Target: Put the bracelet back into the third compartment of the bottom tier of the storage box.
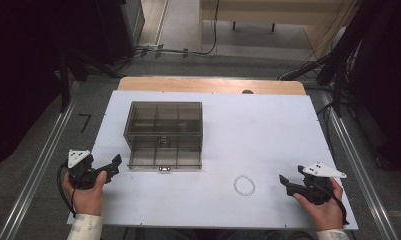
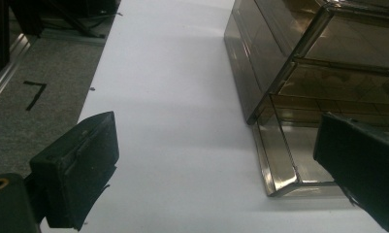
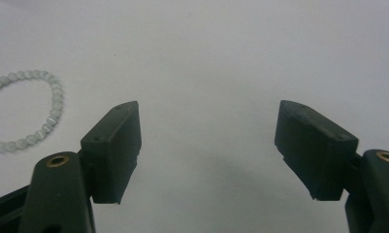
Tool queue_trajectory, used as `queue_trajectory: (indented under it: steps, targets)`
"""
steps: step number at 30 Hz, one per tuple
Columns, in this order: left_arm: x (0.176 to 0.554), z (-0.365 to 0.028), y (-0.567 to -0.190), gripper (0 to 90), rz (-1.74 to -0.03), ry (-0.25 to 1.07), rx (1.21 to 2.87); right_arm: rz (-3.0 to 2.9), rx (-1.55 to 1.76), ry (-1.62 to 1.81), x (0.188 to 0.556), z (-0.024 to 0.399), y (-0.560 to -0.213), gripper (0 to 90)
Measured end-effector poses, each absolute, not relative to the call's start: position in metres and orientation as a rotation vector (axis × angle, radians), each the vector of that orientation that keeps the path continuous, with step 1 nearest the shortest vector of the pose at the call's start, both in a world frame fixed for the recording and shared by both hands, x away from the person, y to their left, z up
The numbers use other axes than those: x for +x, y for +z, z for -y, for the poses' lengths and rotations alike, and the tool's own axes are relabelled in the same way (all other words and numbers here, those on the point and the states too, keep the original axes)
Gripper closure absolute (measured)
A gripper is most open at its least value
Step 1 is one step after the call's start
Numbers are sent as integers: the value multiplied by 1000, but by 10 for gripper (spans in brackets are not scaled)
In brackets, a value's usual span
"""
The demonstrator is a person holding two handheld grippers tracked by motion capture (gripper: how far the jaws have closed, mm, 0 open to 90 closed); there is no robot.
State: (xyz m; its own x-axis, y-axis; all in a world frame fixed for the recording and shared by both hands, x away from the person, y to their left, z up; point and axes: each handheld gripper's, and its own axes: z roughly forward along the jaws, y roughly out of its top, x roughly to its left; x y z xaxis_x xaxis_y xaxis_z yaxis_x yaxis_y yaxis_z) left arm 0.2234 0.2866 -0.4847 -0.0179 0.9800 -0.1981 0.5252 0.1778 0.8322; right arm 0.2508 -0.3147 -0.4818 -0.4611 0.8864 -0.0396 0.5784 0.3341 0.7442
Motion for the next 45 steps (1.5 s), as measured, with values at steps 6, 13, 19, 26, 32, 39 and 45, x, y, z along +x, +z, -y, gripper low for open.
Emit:
queue_trajectory:
  steps: [6,13,19,26,32,39,45]
  targets:
    - [224,-287,-485,30,-1654,716,1457,-2180,1274,938,251,312,-482,243]
    - [224,-286,-485,30,-1654,716,1458,-2188,1267,942,251,309,-482,243]
    - [224,-286,-485,30,-1655,715,1461,-2197,1258,945,251,306,-482,243]
    - [224,-286,-485,30,-1655,714,1460,-2212,1244,944,251,303,-482,243]
    - [224,-286,-485,31,-1657,714,1459,-2222,1230,950,251,300,-482,244]
    - [224,-286,-486,30,-1657,712,1459,-2246,1215,946,252,296,-483,244]
    - [225,-286,-486,30,-1659,710,1458,-2260,1200,948,252,291,-482,246]
